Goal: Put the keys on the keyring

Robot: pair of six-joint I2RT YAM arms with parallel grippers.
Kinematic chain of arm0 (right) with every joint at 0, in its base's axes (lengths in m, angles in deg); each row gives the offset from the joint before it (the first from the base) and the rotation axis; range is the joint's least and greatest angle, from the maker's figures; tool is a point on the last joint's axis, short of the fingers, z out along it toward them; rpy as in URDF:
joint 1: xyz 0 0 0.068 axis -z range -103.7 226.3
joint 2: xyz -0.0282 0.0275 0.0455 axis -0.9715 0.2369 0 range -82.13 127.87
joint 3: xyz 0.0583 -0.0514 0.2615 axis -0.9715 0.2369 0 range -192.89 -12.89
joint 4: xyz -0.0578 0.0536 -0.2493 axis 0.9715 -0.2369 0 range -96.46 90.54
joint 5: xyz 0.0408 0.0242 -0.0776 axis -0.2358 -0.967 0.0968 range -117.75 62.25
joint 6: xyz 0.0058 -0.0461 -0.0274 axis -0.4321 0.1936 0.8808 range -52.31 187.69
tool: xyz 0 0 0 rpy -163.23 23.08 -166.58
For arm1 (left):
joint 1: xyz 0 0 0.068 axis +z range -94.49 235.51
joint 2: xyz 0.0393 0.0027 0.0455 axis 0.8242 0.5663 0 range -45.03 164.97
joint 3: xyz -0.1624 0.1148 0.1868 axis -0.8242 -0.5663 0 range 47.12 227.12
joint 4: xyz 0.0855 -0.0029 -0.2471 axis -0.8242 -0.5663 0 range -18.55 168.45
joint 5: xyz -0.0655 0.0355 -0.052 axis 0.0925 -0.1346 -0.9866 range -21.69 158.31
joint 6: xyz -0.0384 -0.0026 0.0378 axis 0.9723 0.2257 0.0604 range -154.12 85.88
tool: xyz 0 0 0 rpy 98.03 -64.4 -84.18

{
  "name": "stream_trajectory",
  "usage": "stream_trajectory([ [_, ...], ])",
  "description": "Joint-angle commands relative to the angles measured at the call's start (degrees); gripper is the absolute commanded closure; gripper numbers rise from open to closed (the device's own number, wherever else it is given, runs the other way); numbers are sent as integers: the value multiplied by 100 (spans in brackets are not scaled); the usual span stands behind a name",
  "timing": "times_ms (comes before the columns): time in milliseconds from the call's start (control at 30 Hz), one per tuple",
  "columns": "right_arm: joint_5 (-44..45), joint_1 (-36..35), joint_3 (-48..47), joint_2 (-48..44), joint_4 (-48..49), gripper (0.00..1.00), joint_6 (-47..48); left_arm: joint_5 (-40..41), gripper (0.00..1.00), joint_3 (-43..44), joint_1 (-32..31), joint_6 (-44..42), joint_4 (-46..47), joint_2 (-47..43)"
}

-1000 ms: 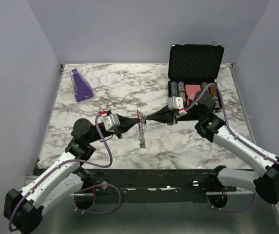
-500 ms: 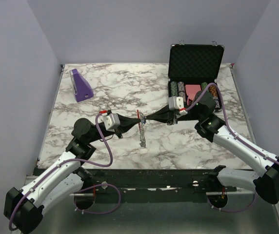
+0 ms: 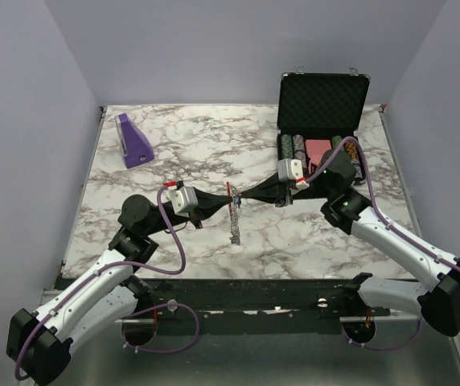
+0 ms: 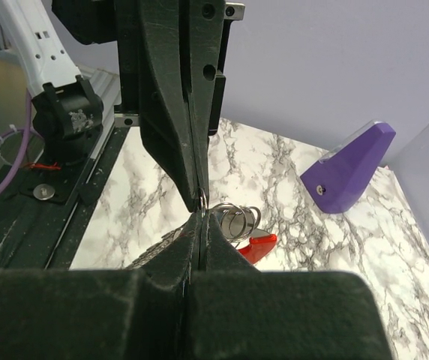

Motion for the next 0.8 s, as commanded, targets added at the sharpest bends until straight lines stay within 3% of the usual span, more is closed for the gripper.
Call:
stream_trajectory([
  [0,-170,-130,-61,62,173,100,-117,-239,100,107,-35,58,359,39],
  [767,-135,-210,-184,150,209,100,-380,-213,100,256,-26,-171,-98,57],
])
